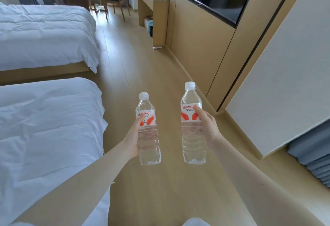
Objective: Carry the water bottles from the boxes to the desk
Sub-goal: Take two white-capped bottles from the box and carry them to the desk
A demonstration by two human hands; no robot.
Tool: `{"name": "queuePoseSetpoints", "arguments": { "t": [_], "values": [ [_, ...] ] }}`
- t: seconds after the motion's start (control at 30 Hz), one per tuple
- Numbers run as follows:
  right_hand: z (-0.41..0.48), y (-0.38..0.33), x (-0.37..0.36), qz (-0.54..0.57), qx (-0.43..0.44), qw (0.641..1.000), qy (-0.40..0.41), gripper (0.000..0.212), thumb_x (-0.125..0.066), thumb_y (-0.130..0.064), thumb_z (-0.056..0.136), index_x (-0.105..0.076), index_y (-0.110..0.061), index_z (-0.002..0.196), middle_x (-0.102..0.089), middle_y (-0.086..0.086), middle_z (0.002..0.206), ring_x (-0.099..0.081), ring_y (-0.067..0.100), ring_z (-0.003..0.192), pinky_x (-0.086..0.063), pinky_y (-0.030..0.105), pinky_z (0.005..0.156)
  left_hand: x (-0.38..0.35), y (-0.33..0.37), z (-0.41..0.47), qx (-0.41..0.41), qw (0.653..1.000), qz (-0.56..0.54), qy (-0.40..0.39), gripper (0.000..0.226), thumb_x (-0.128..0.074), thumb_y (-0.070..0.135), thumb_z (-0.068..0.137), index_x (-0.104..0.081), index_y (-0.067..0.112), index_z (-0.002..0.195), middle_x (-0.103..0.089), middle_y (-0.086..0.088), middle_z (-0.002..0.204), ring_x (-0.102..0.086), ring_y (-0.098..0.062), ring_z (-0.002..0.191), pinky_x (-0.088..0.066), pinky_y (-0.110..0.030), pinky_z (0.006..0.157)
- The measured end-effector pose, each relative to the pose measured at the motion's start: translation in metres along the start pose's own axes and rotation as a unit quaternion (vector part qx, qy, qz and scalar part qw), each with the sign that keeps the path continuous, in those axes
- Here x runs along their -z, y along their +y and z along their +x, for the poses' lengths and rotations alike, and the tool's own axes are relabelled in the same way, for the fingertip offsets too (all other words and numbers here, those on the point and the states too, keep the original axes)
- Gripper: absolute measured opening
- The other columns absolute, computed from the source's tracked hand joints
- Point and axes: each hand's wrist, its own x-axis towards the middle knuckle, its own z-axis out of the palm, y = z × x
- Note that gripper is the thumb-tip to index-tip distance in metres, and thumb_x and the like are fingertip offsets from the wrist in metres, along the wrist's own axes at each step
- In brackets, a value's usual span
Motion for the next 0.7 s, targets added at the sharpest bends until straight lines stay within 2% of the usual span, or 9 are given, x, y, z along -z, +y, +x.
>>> {"name": "queuePoseSetpoints", "arguments": {
  "t": [0.07,0.23,0.33,0.43,0.53,0.6,0.7],
  "values": [
    [0.022,-0.006,-0.011,-0.001,0.000,1.000,-0.010,0.059,-0.055,-0.047,0.092,-0.058,0.004,0.119,-0.068,0.021,0.103,-0.067,0.022,0.079,-0.055,0.027,0.063,0.007,0.012,0.015,0.009,1.000,-0.030,-0.001,0.055,-0.065,0.064,0.076,-0.073,0.011,0.085,-0.064,-0.009,0.078,-0.062,-0.025,0.064,-0.051,-0.036,0.063],
    [0.081,-0.021,-0.035,-0.005,-0.002,0.999,-0.048,0.053,-0.055,-0.045,0.094,-0.060,0.005,0.113,-0.067,0.012,0.093,-0.067,0.017,0.071,-0.053,0.022,0.054,0.025,0.042,0.054,0.009,0.996,-0.086,0.006,0.055,-0.066,0.063,0.076,-0.067,0.010,0.089,-0.061,-0.007,0.073,-0.061,-0.023,0.057,-0.051,-0.033,0.056],
    [0.124,-0.030,-0.050,0.003,-0.008,0.997,-0.076,0.042,-0.056,-0.045,0.093,-0.059,-0.004,0.098,-0.065,0.012,0.091,-0.066,0.018,0.071,-0.053,0.023,0.058,0.038,0.062,0.085,-0.015,0.995,-0.098,0.009,0.052,-0.060,0.064,0.082,-0.069,0.013,0.081,-0.062,-0.007,0.073,-0.063,-0.022,0.058,-0.053,-0.033,0.057],
    [0.175,-0.039,-0.064,0.007,-0.015,0.994,-0.105,0.037,-0.056,-0.045,0.093,-0.057,-0.009,0.100,-0.064,0.011,0.090,-0.065,0.019,0.071,-0.054,0.025,0.060,0.043,0.086,0.118,-0.021,0.993,-0.115,0.003,0.052,-0.055,0.065,0.084,-0.068,0.015,0.075,-0.061,-0.005,0.070,-0.062,-0.020,0.056,-0.053,-0.031,0.059],
    [0.231,-0.052,-0.075,0.000,-0.017,0.992,-0.126,0.037,-0.057,-0.044,0.093,-0.056,-0.008,0.097,-0.064,0.010,0.090,-0.065,0.018,0.070,-0.052,0.024,0.057,0.038,0.113,0.156,-0.012,0.991,-0.128,-0.021,0.050,-0.072,0.062,0.072,-0.064,0.014,0.077,-0.061,-0.004,0.067,-0.061,-0.018,0.055,-0.053,-0.029,0.058],
    [0.269,-0.062,-0.081,-0.002,-0.024,0.990,-0.139,0.042,-0.057,-0.046,0.092,-0.058,-0.005,0.099,-0.065,0.011,0.091,-0.066,0.018,0.072,-0.052,0.026,0.062,0.034,0.133,0.184,-0.006,0.990,-0.133,-0.038,0.050,-0.080,0.058,0.062,-0.062,0.014,0.079,-0.061,-0.003,0.066,-0.061,-0.016,0.053,-0.053,-0.028,0.057],
    [0.322,-0.079,-0.091,0.004,-0.032,0.988,-0.154,0.067,-0.061,-0.057,0.086,-0.059,0.004,0.114,-0.069,0.017,0.102,-0.067,0.021,0.081,-0.053,0.030,0.073,0.024,0.164,0.226,-0.002,0.987,-0.147,-0.065,0.049,-0.081,0.056,0.063,-0.067,0.014,0.086,-0.066,-0.005,0.076,-0.066,-0.018,0.063,-0.056,-0.030,0.063]
  ]
}}
